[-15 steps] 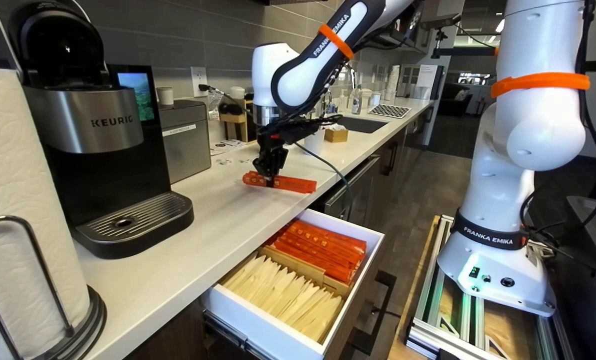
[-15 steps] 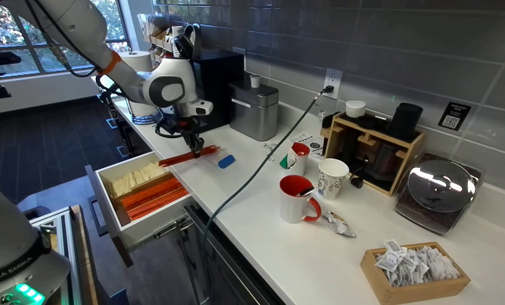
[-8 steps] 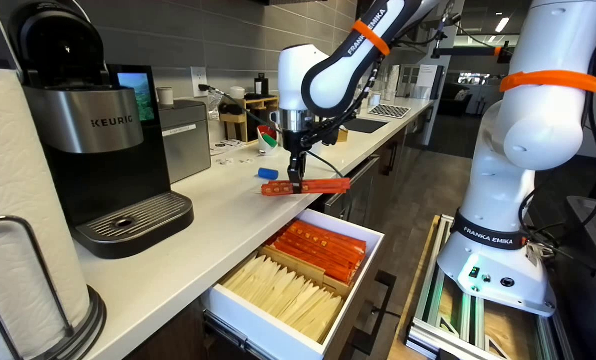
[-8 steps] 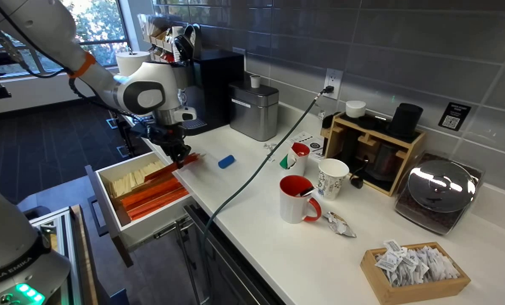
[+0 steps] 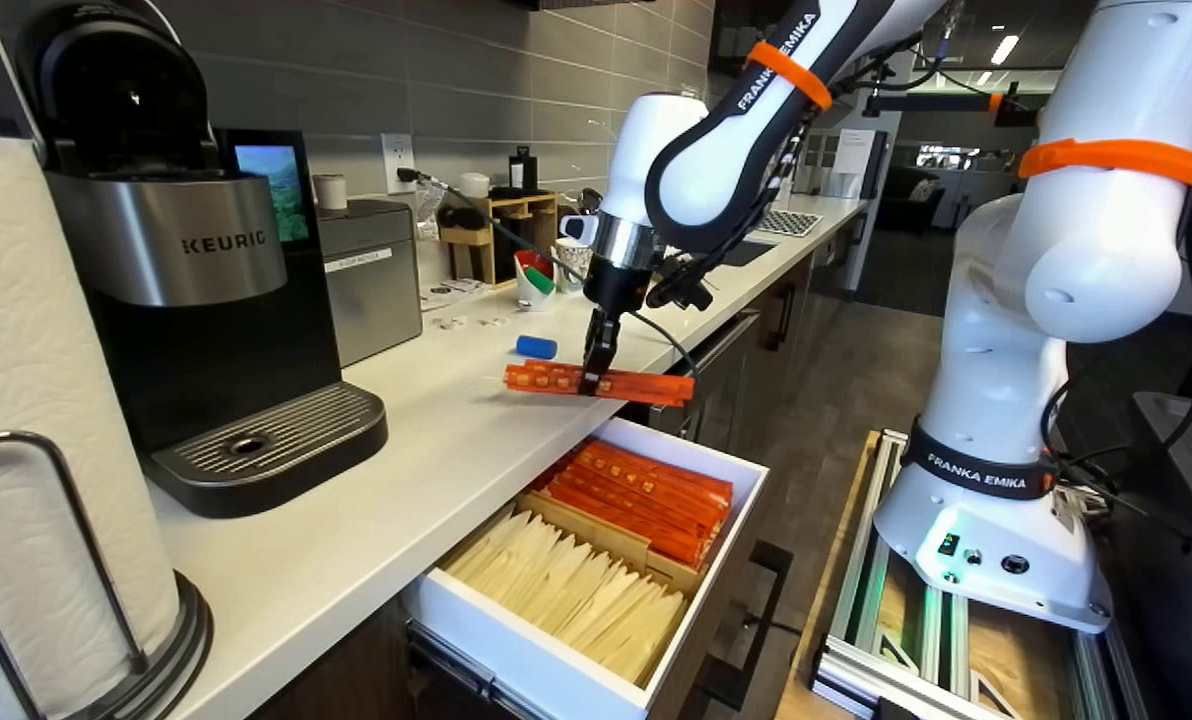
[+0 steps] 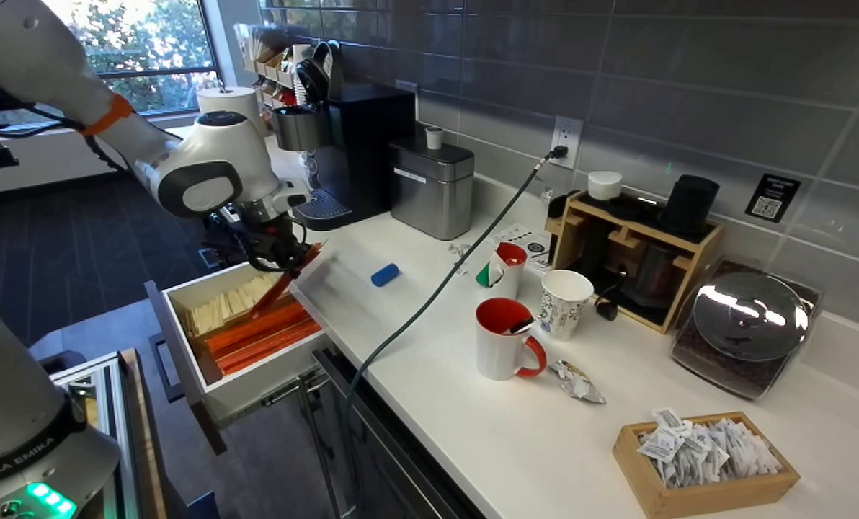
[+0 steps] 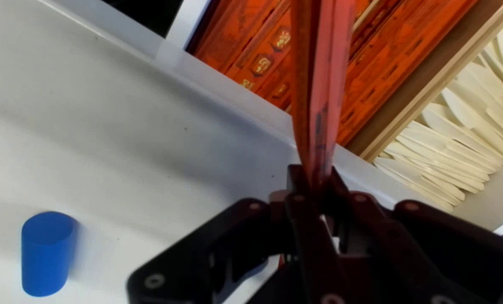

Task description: Put the orange item in the drawer and close the drawer

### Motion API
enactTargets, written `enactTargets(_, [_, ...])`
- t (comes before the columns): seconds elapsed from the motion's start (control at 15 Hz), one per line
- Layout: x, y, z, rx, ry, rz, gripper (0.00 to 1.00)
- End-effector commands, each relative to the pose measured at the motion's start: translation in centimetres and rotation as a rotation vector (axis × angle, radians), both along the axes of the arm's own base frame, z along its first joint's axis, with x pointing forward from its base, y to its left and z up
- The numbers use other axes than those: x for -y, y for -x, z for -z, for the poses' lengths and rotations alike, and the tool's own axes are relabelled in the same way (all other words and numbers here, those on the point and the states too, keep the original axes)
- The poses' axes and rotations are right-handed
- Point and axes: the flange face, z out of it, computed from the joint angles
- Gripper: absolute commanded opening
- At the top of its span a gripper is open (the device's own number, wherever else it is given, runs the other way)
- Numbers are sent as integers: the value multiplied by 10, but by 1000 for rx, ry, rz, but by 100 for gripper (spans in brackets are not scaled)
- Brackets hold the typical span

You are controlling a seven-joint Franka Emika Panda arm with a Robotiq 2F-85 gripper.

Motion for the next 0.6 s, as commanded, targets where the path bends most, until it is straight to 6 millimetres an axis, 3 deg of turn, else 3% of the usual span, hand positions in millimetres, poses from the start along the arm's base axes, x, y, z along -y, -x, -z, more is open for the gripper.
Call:
enactTargets(0.0, [-1,-2,-3,5,-6,-4,13])
enactTargets(0.13, [0,-4,-4,8,-10,-5,13])
enactTargets(0.2, [0,-4,-4,8,-10,-6,3])
enactTargets(0.53, [3,-10,10,90,-2,-190,3])
